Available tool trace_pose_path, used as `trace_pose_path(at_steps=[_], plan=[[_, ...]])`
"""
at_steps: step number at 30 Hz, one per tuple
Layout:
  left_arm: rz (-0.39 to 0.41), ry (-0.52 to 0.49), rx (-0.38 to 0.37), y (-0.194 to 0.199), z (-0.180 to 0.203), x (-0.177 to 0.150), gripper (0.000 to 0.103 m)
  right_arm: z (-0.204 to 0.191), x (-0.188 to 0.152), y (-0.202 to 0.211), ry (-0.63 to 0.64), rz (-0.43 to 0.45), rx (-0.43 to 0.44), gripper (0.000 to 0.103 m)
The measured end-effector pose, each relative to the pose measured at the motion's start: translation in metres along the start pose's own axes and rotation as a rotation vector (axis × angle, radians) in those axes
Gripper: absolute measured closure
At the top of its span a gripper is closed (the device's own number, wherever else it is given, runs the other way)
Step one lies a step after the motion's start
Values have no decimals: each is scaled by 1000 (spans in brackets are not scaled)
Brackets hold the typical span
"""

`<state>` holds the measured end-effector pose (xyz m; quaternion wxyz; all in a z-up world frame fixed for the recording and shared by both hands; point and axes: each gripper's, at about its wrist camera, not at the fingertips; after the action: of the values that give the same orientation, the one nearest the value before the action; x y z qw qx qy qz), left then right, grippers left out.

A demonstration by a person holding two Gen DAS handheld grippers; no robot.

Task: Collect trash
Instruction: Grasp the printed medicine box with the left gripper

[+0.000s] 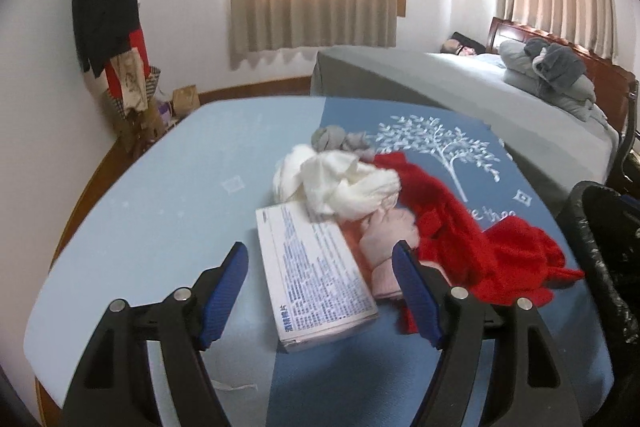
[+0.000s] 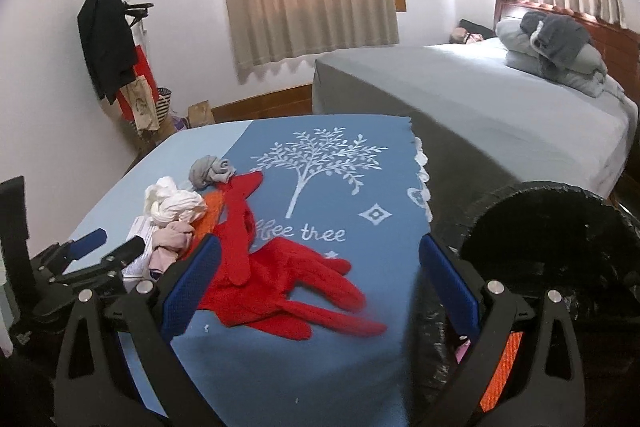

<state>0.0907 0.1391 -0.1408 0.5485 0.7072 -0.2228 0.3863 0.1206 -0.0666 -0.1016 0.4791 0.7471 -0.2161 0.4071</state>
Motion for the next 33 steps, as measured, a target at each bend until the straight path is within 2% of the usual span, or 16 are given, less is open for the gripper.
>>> trace_pose_path(at_steps=[6, 14, 22, 25, 30, 33], plan=[[-35, 2, 1, -12, 1, -5, 30, 0, -2, -7, -2, -18, 0, 7], [-65, 17, 37, -14, -17, -9, 38, -2, -4, -14, -3, -32, 5, 7], [-90, 28, 21, -22, -22, -7, 38, -5, -6, -19, 6, -47, 14, 7], [-89, 17, 31, -23, -25, -7, 48, -5, -6, -20, 2, -46, 13, 7], [-109, 24, 22, -29, -28, -5, 48, -8, -7, -23, 10, -55, 18, 7], [-154, 23, 20, -43, -26, -3, 48, -11, -6, -24, 15, -55, 20, 7]])
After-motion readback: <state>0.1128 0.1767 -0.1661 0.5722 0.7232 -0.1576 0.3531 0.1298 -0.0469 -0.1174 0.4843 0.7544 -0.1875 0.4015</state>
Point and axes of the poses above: each gripper's, at about its wrist camera, not at the fingertips, and y roughly against the way its jaws point, z to its right, x to its top, and after that the axes turned 10 degrees about x, right-handed
